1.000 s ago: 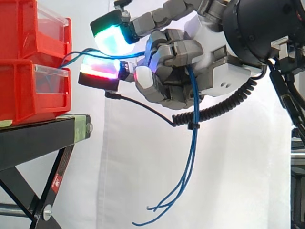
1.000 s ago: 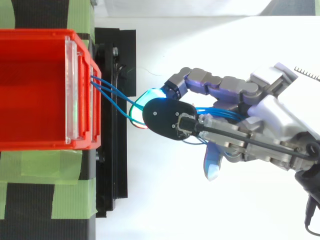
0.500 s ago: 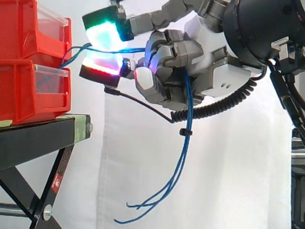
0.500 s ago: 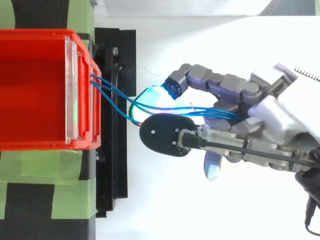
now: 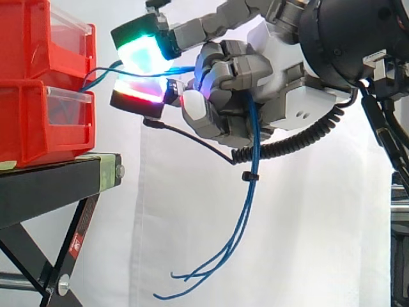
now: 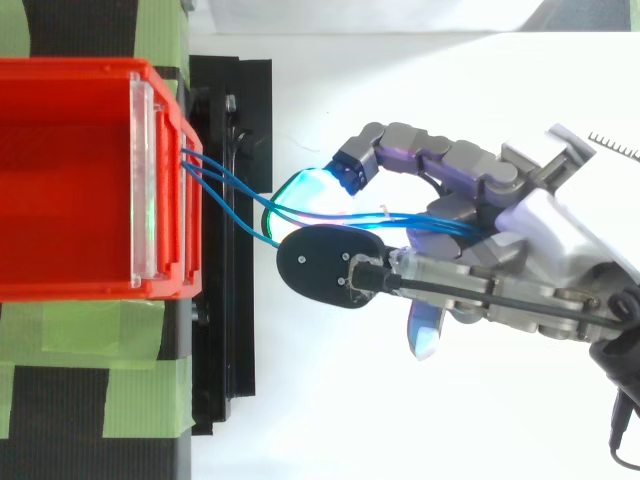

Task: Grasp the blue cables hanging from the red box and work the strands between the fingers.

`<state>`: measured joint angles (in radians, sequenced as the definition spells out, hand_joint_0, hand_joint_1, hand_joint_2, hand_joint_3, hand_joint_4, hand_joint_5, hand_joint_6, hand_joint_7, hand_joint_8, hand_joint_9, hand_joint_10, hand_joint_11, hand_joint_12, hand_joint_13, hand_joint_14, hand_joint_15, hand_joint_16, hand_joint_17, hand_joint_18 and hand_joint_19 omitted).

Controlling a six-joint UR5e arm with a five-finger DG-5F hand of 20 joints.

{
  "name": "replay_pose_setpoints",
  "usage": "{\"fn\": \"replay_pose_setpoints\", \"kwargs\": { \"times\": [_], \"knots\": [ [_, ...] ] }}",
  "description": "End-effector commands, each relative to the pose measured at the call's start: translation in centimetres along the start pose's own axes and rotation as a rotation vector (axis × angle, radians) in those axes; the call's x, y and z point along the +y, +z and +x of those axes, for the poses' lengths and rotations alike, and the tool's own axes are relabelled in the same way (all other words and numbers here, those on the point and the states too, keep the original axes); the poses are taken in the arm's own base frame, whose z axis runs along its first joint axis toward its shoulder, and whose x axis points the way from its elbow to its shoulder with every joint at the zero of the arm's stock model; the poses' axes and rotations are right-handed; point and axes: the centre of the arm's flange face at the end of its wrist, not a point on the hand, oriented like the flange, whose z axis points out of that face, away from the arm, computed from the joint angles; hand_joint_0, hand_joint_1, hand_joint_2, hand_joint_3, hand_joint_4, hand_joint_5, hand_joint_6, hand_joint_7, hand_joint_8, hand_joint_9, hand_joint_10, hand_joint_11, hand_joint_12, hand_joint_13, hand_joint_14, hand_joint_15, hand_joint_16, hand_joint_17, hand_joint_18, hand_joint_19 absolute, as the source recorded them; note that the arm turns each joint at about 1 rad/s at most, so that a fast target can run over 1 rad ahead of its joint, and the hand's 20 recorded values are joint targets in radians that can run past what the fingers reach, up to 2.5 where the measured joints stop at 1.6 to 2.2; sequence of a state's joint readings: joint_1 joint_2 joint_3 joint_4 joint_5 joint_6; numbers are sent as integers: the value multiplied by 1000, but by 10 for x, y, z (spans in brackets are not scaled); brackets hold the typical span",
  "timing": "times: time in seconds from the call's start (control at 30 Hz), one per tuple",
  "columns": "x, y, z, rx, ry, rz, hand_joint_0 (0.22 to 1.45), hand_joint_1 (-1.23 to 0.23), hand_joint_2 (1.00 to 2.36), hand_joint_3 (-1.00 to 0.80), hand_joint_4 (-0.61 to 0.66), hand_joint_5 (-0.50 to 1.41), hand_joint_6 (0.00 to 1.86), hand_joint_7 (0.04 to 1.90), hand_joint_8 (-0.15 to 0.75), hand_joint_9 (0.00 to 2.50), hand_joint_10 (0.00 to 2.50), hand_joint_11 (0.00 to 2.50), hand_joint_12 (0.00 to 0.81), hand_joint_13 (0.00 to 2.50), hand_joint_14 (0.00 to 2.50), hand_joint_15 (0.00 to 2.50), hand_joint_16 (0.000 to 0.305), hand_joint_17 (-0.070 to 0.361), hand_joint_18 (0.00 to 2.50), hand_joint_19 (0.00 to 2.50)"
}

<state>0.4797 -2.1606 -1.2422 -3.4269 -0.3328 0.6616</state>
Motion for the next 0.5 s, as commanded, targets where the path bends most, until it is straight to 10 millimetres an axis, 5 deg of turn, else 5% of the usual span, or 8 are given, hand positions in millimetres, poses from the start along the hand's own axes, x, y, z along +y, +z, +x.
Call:
{"fn": "replay_pose_setpoints", "kwargs": {
  "times": [0.0,0.17,0.27,0.33,0.4,0.43,0.47],
  "knots": [
    [0,0,0,1,3,0,1191,-776,1021,-233,175,376,62,1425,524,1955,2500,2500,623,1986,2500,1614,246,185,2500,585],
    [1,1,-1,-3,4,0,1293,-749,1021,-107,163,594,14,1384,524,1955,2500,2500,623,1986,2500,1614,246,185,2500,585],
    [0,2,-2,-5,2,0,1052,-708,1057,119,254,621,17,1318,524,1955,2500,2500,623,1986,2500,1614,246,185,2500,585],
    [1,2,-2,-4,4,0,786,-639,1441,-39,317,599,18,1269,524,1955,2500,2500,623,1986,2500,1614,246,185,2500,585],
    [1,2,-2,-4,4,0,718,-620,1538,-126,345,576,18,1243,524,1955,2500,2500,623,1986,2500,1614,246,185,2500,585],
    [0,2,-2,-5,2,0,854,-690,1266,10,322,530,18,1196,524,1955,2500,2500,623,1986,2500,1614,246,185,2500,585],
    [1,2,-2,-4,4,0,854,-690,1266,10,322,530,18,1196,524,1955,2500,2500,623,1986,2500,1614,246,185,2500,585]
  ]
}}
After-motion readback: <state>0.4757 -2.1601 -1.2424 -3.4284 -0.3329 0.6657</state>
